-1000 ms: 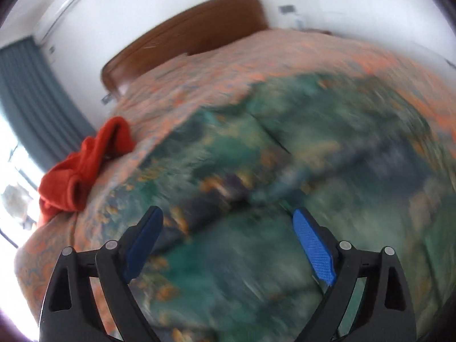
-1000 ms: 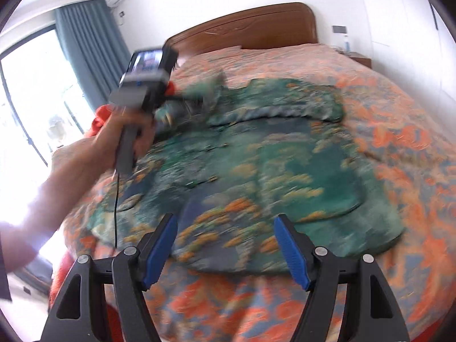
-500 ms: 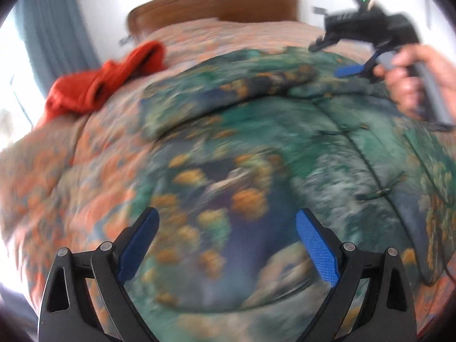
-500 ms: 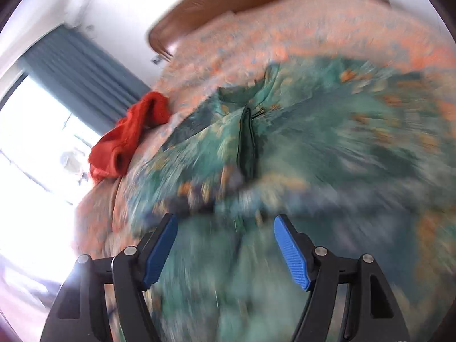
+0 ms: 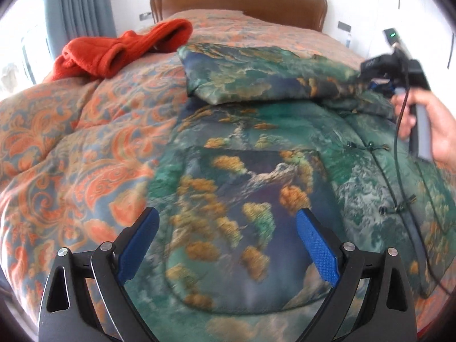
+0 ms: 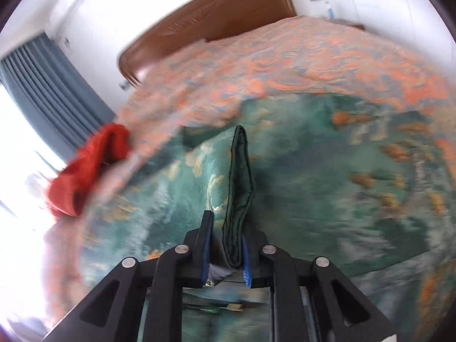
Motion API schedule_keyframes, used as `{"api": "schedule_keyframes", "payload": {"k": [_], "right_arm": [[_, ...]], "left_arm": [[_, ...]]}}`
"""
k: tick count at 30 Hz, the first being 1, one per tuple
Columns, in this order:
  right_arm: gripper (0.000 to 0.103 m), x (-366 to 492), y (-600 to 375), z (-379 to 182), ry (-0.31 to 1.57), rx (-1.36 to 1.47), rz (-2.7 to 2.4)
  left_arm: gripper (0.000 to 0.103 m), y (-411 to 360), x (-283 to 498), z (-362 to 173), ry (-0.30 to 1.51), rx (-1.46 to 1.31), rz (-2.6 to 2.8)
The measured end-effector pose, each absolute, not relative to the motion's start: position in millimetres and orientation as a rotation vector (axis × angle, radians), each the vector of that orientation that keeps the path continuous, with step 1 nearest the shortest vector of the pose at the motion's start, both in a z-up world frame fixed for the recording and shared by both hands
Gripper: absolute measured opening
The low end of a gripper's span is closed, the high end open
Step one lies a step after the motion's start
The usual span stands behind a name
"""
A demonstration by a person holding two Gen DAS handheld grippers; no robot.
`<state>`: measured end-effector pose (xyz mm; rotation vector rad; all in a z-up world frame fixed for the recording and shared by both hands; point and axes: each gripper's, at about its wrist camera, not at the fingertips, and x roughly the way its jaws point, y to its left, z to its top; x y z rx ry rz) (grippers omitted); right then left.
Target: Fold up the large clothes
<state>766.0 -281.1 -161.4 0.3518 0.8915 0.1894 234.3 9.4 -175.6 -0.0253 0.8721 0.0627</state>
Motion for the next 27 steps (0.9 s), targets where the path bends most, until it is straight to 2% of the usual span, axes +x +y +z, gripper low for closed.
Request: {"api": "schedule_keyframes", "payload": {"k": [2,4,6,10,14,15,16,18,23,27], "right_arm": [[0.027,776,-275,-178,0.951,0.28,0.173],[0.045,784,-265,-192,0.998,0.257,0.184],[0.053,782,-261,-187,0.977,0.243,0.208],[0.054,760,-264,-156,0.85,0.162,0.155],[0.054,736,-251,-124,0.706,0.054,0.243],[0.054,740,-245,-121,0.705,0.027,0.289],[0.054,746,-236,-122,0.723,-0.004,0.333],[0.054,763,-221,-130,0.788,-0.016,0.393],[0.054,788,-214,-187,0.989,0.054,0.42],[0.054,795,-208,-213,1.016,0.058,0.406]], "left_arm": [[0.097,5,239,-174,0.875,-0.005,0.065],[0.097,6,241,-170,0.886,0.002,0.067],[0.097,13,245,-166,0.887,-0.007,0.065],[0.097,33,277,-145,0.858,-0.028,0.053],[0.097,41,349,-132,0.857,-0.06,-0.017],[0.094,43,368,-135,0.875,-0.07,-0.018],[0.084,46,392,-140,0.893,-0.095,-0.013],[0.077,51,427,-155,0.924,-0.128,-0.01],[0.079,58,473,-227,1.059,-0.167,0.025],[0.079,46,466,-225,1.032,-0.093,0.051]]}}
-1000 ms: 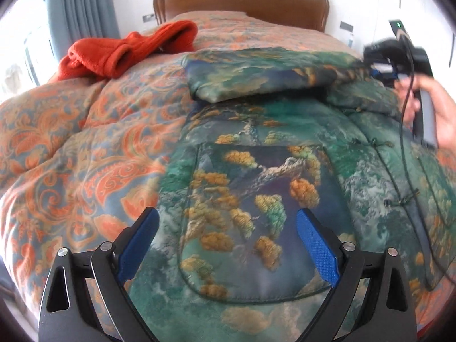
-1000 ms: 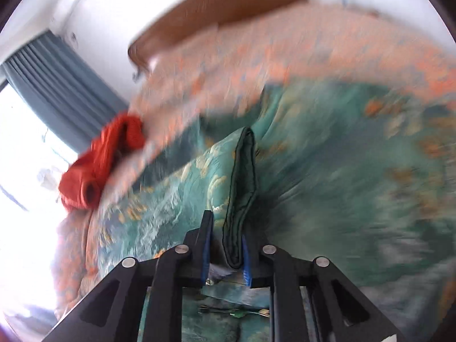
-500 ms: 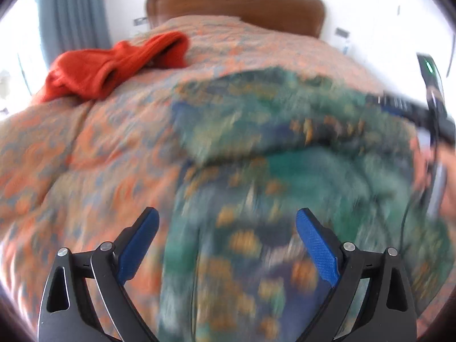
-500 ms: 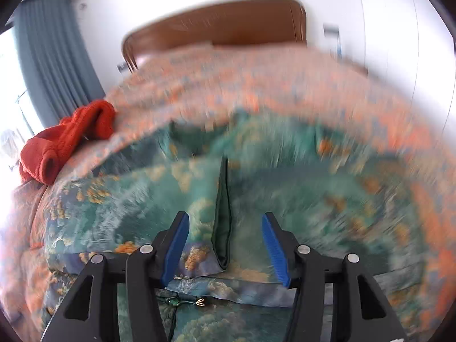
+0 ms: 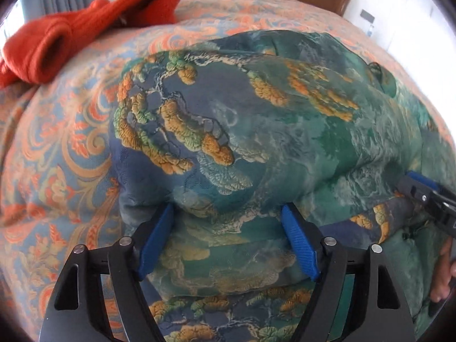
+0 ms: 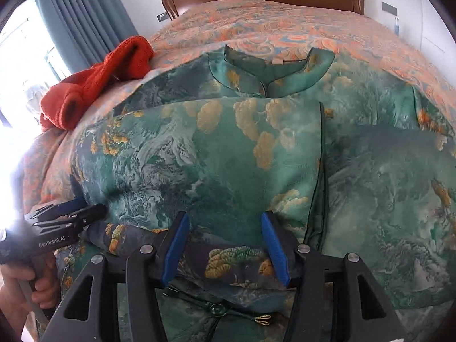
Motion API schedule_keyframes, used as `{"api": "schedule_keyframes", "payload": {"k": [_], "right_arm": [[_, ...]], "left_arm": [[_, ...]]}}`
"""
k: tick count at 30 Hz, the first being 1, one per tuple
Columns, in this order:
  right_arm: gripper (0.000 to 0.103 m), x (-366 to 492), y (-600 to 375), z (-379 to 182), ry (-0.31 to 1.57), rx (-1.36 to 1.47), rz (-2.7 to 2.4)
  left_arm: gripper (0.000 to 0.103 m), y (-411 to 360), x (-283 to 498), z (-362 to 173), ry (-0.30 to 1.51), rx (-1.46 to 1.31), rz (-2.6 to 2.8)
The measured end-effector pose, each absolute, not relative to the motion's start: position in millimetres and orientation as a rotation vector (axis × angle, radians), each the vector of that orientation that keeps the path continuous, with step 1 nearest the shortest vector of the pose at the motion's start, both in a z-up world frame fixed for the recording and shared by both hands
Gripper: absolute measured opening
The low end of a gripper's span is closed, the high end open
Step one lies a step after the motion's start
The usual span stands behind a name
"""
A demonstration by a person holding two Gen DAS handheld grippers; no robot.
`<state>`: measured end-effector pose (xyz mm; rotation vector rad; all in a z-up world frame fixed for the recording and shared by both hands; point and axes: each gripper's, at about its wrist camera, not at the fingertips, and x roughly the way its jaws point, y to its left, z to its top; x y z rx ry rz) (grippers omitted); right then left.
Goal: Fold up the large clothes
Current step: 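Open the right tool to release the sleeve and withdraw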
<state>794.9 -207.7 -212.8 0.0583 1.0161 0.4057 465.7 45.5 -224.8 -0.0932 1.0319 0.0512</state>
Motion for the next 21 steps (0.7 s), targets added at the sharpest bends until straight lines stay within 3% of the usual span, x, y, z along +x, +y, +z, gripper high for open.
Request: {"api": "schedule_keyframes", "payload": {"k": [2,4,7,11,13,21], "right_arm": [[0.054,796,-205,-216,1.009,0.042,0.408],[0.054,795,-205,-216,0.999,0.042,0.415],[0.054,791,-206,-218,0.974,0.06,0.425],[0.054,785,-210,-219,0.946,0.075,0.433],[0.054,784,-213,-220,0.934,0.091,0.443],[0.054,779,-221,-228,0.905,0.141,0.475]], "left_arm": [[0.081,42,461,-210,1.014,-0.064,0.052],[0.091,42,458,-189,0.959,-0.08,0.033],[0.093,50,474,-176,0.927,-0.125,0.03],[0.095,66,523,-189,0.941,-0.157,0.122],[0.103,76,544,-201,0.954,-0.179,0.166],[0.103,94,553,-240,1.007,-0.272,0.156]]}}
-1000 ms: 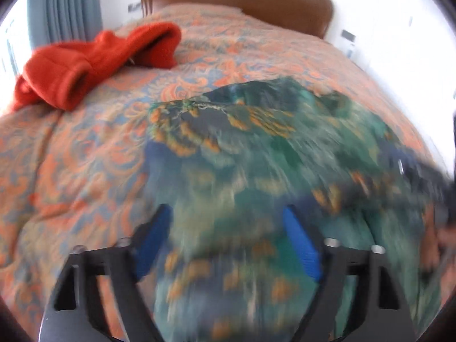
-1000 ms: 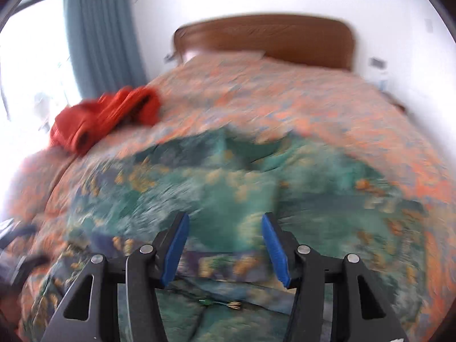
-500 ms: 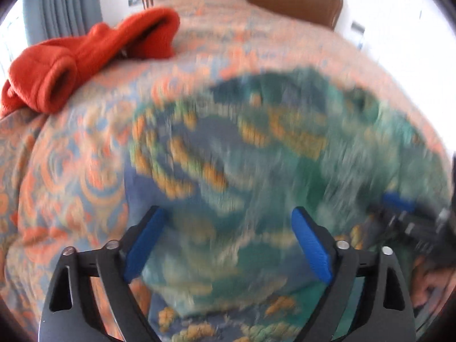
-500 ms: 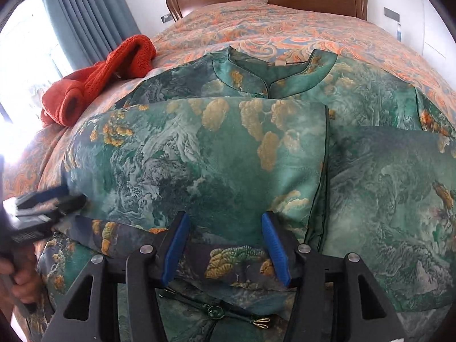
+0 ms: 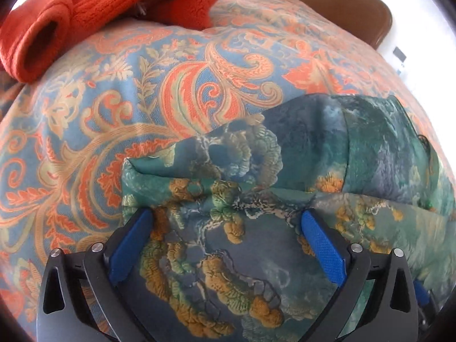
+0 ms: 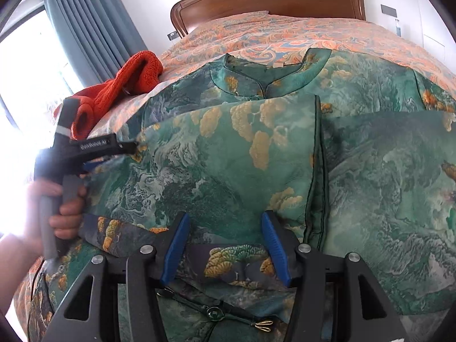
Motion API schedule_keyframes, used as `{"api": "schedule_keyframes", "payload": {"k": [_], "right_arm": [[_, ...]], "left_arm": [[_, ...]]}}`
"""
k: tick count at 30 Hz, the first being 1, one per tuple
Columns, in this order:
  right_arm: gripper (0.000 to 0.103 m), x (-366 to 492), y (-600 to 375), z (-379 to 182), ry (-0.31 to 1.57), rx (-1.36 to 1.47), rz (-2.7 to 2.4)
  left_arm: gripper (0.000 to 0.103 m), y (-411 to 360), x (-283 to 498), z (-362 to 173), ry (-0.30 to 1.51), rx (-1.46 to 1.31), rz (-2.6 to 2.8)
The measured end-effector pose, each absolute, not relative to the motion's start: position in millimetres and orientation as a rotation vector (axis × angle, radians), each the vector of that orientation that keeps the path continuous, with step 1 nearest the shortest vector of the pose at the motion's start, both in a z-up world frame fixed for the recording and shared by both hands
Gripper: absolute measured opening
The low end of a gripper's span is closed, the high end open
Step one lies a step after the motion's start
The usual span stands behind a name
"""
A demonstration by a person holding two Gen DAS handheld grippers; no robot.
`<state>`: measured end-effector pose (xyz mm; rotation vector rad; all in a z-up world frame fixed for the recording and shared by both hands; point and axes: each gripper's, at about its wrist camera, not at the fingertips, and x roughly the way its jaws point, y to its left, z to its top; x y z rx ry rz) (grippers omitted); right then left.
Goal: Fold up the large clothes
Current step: 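Open the right tool to release the sleeve and withdraw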
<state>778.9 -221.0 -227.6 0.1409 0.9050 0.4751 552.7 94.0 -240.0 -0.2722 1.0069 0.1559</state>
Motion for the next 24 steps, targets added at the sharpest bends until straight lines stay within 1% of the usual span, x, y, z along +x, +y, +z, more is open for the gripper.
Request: {"api": "schedule_keyframes", "payload": {"k": [3,6,9,12,15,17,18,20,23,24], "right_arm": [[0.054,776,-219,-228,0.898,0.114,0.464],[0.054,776,-217,-227,0.886,0.096,0.455],[0.054,774,-219,-222,0.872,0.102,0.457],[0.054,763,-220,-199,0.849,0.084,0.415],[0.055,734,-224,-164,0.811,0.083,0.386],[0.061,708,-227,-141,0.767,0.044,0.389],[0.067,690,-230,-129,0.74,0.011,0.385],[0.071,654,-237,-113,0.695,-0.051,0.378],[0.073,598,-253,-98,0.657,-0.145,0.371],[0.079,579,-260,-96,0.647,-0.176,0.36]], "left_arm": [[0.102,83,537,-218,1.008,-0.202,0.184],[0.102,70,497,-180,0.945,-0.111,0.13],[0.102,55,440,-148,0.88,-0.061,0.042],[0.102,40,368,-122,0.829,-0.004,-0.036],[0.102,32,323,-114,0.821,-0.019,-0.056],[0.102,26,303,-116,0.824,-0.047,-0.078],[0.102,24,286,-116,0.825,-0.056,-0.081],[0.102,21,263,-117,0.824,-0.058,-0.082],[0.102,16,229,-119,0.816,-0.028,-0.063],[0.102,14,221,-120,0.811,-0.013,-0.054]]}}
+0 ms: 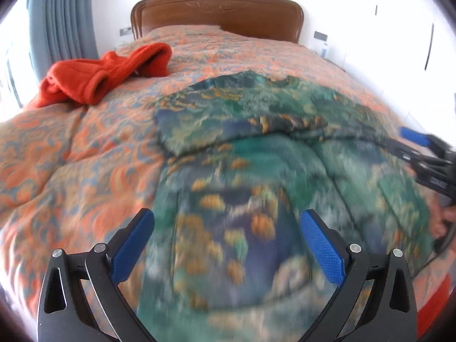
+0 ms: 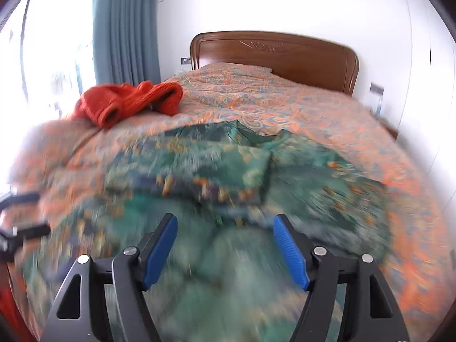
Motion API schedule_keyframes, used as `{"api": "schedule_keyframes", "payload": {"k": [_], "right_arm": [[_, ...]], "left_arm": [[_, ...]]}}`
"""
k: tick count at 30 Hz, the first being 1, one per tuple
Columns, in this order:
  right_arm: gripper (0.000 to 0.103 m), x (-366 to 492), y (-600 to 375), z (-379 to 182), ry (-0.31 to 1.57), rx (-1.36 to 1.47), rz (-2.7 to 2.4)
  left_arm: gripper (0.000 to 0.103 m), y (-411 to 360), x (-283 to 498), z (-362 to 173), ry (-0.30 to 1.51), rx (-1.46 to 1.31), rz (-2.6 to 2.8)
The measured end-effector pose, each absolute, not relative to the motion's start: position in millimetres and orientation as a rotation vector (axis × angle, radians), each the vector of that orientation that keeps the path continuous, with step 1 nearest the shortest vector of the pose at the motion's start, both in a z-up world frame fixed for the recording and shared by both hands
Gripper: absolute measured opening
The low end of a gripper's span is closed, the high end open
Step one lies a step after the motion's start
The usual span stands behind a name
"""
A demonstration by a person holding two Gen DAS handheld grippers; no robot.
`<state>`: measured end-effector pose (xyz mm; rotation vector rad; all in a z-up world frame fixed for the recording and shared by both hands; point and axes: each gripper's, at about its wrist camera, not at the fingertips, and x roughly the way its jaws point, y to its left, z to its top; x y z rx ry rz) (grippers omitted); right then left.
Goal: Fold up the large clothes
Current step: 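Open the right tool to release the sleeve and withdraw, then lower both tools onto the jacket hem edge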
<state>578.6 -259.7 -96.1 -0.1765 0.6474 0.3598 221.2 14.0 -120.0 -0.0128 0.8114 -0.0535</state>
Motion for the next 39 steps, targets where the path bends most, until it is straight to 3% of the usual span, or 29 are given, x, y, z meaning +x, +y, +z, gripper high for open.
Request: {"api": "schedule_keyframes", "payload": {"k": [6,12,21,29,35,36,38,39], "right_arm": [[0.082,489,-304,-108,0.653,-0.266,0.255],[0.082,451,-353,-124,0.712,-0.148,0.163],[0.083,447,-473,-127,0.762,0.128,-0.032],[0.083,466,-545,-172,0.94,0.43,0.145],[0.083,493,-516,-196,1.015,0.376,0.262],[0.083,500,-512,-203,1.032,0.399,0.296],[0.08,507,-504,-208,1.064,0.432,0.341],[0.063,509,-498,-208,1.08,0.431,0.364]], "left_arm": [[0.102,12,183,-133,0.836,-0.005,-0.037],[0.102,22,166,-143,0.863,-0.018,-0.021],[0.102,121,177,-162,0.955,-0.324,0.021],[0.102,98,207,-215,1.094,-0.305,-0.087],[0.101,84,214,-223,1.134,-0.37,-0.189],[0.099,82,214,-223,1.141,-0.367,-0.189],[0.079,79,212,-219,1.159,-0.371,-0.21],[0.068,79,211,-217,1.166,-0.379,-0.219]]}}
